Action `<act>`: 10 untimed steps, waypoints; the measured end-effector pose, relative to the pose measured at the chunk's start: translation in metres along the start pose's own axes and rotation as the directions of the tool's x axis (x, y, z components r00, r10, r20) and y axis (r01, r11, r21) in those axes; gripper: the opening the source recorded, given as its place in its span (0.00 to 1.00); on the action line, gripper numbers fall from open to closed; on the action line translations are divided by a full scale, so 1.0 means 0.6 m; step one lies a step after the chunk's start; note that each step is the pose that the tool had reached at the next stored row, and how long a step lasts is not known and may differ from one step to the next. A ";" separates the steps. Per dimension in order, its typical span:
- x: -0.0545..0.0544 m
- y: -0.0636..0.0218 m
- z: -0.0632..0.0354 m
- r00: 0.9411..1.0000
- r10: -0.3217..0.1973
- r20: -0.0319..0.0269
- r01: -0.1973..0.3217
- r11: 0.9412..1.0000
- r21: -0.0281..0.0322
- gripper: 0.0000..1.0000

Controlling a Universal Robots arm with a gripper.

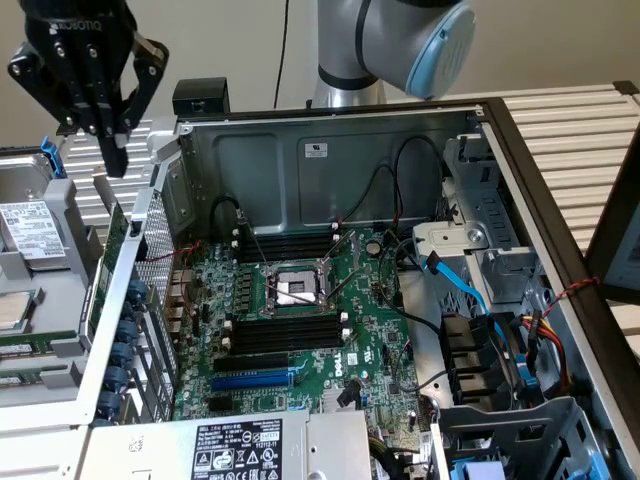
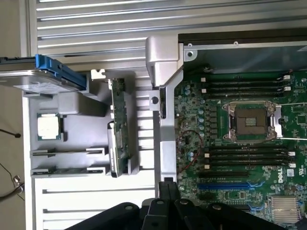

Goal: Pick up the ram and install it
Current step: 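Reach for the ram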

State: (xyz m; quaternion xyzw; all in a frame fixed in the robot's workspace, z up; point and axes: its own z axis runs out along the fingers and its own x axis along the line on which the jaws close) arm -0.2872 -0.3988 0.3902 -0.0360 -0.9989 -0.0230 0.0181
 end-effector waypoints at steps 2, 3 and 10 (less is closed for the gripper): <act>0.014 -0.001 0.001 1.000 0.000 0.000 0.000 1.000 0.000 0.10; 0.022 -0.002 0.001 1.000 0.000 0.000 0.000 1.000 0.000 0.10; 0.075 -0.006 0.006 1.000 0.000 0.000 0.000 1.000 0.000 0.10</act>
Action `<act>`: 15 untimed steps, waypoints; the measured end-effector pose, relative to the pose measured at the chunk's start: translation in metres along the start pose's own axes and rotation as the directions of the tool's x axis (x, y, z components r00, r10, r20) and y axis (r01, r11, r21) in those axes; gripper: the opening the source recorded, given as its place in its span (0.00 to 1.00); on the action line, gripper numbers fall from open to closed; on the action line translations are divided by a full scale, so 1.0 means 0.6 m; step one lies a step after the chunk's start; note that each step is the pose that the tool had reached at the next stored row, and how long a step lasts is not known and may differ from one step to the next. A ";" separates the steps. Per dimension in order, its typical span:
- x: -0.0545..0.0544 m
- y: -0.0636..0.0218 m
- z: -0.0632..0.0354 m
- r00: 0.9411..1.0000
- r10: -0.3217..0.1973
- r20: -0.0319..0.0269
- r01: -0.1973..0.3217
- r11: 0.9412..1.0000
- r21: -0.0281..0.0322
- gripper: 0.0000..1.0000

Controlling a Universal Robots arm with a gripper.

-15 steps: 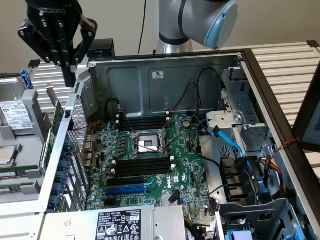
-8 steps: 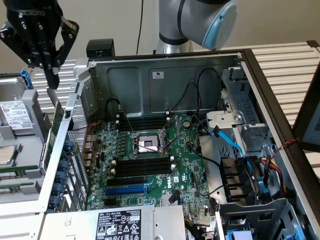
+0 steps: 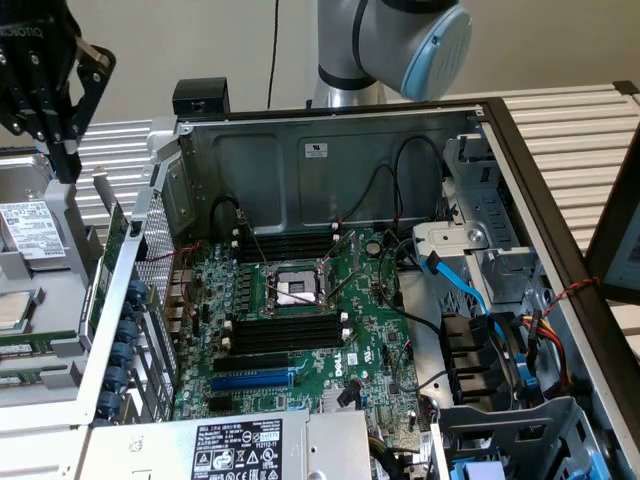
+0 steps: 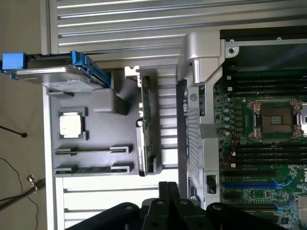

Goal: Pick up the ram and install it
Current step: 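Reach for the ram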

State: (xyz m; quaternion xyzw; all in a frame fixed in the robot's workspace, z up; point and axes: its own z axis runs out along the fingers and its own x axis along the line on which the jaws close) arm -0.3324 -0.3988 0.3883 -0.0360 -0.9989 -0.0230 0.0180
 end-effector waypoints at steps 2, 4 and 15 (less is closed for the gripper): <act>0.014 -0.001 0.003 1.000 0.000 0.003 0.000 1.000 0.000 0.10; 0.027 -0.002 0.006 1.000 0.000 0.010 0.000 1.000 -0.001 0.10; 0.102 -0.008 0.028 0.999 -0.002 0.043 0.002 1.000 -0.003 0.10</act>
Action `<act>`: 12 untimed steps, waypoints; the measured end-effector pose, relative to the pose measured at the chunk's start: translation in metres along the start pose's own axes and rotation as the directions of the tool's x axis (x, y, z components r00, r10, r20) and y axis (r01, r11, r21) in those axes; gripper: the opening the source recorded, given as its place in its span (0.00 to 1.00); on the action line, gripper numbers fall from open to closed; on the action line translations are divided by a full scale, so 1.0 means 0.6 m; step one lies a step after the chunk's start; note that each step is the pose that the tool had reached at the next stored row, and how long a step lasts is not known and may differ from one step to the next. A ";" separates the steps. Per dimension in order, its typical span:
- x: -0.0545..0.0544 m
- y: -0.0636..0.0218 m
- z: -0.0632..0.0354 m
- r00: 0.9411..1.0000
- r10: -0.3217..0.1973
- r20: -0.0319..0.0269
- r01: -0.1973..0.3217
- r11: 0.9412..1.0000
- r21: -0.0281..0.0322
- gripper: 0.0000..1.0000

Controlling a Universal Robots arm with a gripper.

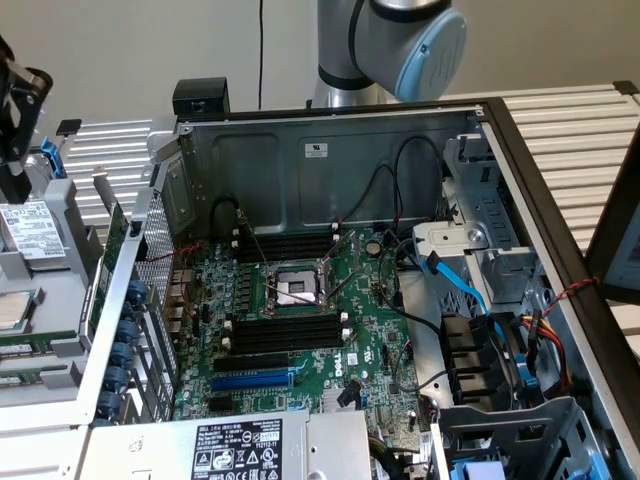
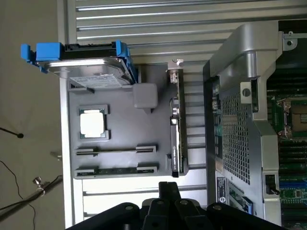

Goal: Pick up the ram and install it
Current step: 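Reach for the ram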

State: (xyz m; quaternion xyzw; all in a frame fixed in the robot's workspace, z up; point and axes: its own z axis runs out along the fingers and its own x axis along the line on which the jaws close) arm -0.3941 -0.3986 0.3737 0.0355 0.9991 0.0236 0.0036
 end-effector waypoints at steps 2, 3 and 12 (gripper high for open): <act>0.015 -0.001 0.002 1.000 0.000 0.001 0.000 1.000 0.000 0.10; 0.022 -0.001 0.003 1.000 0.000 0.001 0.000 1.000 0.000 0.10; 0.082 -0.006 0.004 1.000 0.000 0.001 0.000 1.000 0.000 0.10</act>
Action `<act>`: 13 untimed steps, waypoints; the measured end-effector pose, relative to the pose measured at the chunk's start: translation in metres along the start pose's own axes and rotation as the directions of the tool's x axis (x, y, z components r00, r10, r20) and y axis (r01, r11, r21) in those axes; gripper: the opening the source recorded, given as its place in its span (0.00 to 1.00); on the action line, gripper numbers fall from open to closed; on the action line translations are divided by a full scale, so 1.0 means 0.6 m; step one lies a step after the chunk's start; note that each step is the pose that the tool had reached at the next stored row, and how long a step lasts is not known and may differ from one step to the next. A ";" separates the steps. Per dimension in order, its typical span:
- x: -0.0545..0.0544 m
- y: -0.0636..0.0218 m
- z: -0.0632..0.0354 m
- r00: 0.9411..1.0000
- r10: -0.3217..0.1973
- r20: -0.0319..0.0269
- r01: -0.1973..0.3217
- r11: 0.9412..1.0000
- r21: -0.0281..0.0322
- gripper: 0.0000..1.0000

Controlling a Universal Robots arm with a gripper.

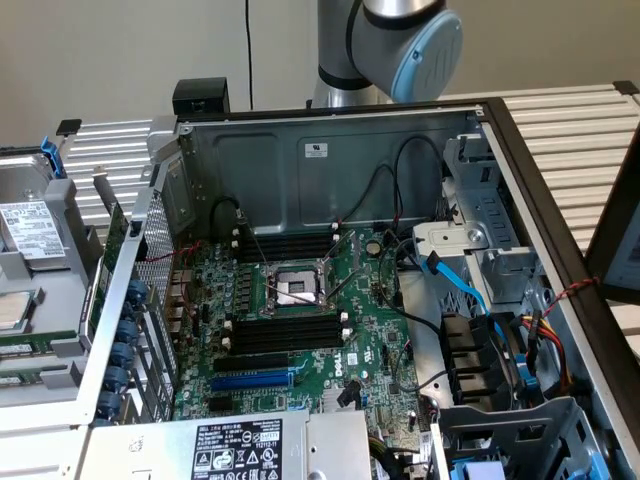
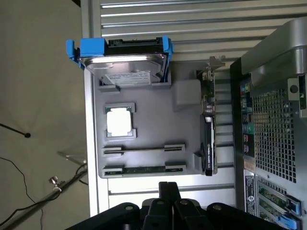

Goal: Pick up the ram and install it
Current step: 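Reach for the ram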

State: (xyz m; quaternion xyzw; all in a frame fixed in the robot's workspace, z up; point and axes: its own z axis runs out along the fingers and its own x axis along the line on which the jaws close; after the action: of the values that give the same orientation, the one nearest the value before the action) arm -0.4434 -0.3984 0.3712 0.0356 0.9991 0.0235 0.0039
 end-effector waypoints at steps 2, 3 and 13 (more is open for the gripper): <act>0.010 -0.001 0.000 1.000 0.000 0.000 0.000 1.000 0.000 0.10; 0.015 -0.001 0.000 1.000 0.000 0.000 0.000 1.000 0.000 0.10; 0.054 -0.004 0.000 1.000 0.000 0.000 0.000 1.000 0.003 0.10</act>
State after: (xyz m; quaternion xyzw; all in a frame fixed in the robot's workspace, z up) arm -0.4757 -0.3982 0.3707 0.0355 0.9991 0.0222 0.0041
